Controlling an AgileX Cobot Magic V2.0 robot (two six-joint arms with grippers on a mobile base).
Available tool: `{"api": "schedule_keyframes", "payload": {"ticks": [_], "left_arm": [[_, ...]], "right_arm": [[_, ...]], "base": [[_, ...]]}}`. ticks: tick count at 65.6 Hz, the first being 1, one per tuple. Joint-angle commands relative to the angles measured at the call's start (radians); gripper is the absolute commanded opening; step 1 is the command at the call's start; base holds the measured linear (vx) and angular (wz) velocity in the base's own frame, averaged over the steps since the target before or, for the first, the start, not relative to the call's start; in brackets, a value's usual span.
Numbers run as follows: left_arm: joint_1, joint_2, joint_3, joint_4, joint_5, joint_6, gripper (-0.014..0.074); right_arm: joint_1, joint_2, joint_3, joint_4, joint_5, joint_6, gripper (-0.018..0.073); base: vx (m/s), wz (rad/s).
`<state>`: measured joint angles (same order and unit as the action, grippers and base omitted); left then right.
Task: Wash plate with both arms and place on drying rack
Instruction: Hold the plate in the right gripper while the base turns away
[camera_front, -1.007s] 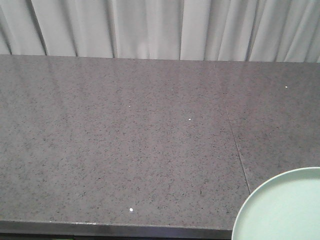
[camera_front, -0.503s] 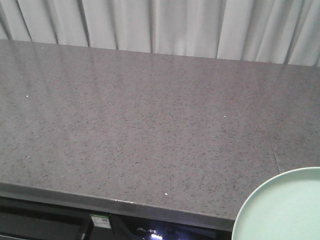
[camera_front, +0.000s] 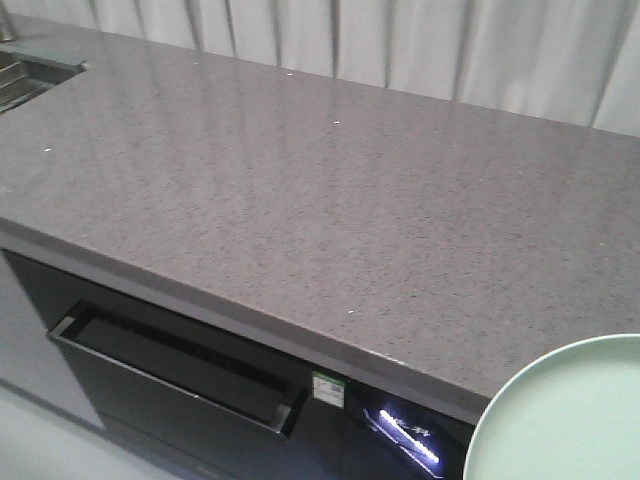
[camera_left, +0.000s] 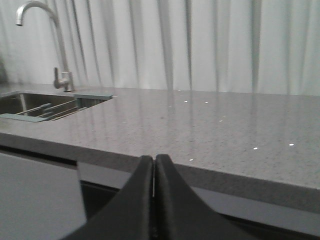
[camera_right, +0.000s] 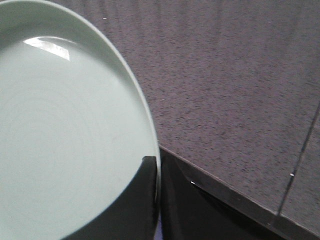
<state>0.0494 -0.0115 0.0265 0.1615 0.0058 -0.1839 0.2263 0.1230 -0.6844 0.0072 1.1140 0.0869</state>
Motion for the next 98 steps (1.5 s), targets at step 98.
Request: {"api": "schedule_keyframes", "payload": {"ticks": [98], "left_arm": [[-0.005, -0.015, 0.020, -0.009, -0.070, -0.005, -0.0005]], "right_arm": [[-0.004, 0.023, -0.022, -0.007, -0.073, -0.001, -0.0005]], "base": [[-0.05, 0.58]]}}
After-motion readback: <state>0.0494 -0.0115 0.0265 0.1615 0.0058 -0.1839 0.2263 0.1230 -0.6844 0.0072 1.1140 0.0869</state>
